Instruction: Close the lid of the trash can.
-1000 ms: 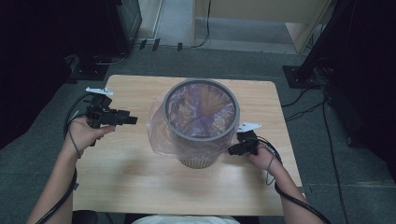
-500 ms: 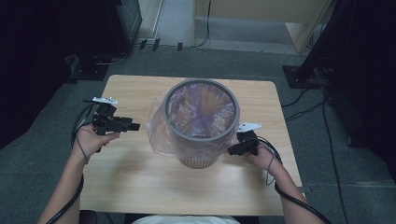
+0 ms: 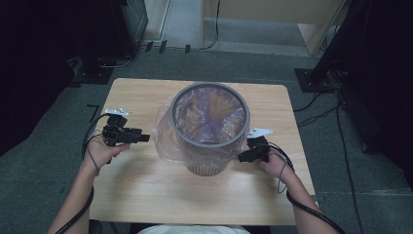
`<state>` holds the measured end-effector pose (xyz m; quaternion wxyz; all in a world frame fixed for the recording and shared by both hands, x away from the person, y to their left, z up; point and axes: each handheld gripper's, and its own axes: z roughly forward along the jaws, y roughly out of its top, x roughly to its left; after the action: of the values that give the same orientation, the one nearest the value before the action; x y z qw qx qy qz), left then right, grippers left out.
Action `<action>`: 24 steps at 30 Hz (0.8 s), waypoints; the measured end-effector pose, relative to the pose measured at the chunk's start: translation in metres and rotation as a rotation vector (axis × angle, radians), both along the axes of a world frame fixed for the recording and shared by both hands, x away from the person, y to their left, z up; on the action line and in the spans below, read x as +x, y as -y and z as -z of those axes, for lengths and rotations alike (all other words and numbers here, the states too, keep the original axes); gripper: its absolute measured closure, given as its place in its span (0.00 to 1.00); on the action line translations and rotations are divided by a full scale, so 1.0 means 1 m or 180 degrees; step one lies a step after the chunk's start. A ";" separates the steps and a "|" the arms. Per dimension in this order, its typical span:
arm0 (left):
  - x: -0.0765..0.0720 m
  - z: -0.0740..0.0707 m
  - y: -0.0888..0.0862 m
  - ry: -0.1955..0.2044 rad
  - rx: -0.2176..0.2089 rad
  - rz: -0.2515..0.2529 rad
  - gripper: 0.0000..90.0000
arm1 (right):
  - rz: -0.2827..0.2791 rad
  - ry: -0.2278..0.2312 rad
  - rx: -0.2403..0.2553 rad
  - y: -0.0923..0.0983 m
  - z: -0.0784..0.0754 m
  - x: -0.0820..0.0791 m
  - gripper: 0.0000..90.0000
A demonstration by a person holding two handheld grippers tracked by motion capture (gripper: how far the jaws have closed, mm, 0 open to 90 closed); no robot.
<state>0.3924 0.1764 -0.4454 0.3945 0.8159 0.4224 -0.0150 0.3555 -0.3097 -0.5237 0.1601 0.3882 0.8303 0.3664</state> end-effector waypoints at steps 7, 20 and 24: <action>0.000 0.015 -0.001 0.0014 0.0025 -0.0018 0.43 | -0.0001 -0.0004 0.0003 0.000 0.000 0.000 0.12; -0.004 0.036 -0.001 -0.0051 0.0151 -0.0057 0.41 | 0.0000 -0.0001 -0.0002 0.000 0.000 0.000 0.12; -0.006 0.035 0.002 -0.0050 0.0172 -0.0018 0.40 | 0.0002 -0.0002 -0.0001 0.000 0.000 0.000 0.12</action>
<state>0.3862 0.1745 -0.4807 0.3690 0.8249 0.4280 -0.0089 0.3555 -0.3094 -0.5238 0.1601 0.3886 0.8303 0.3661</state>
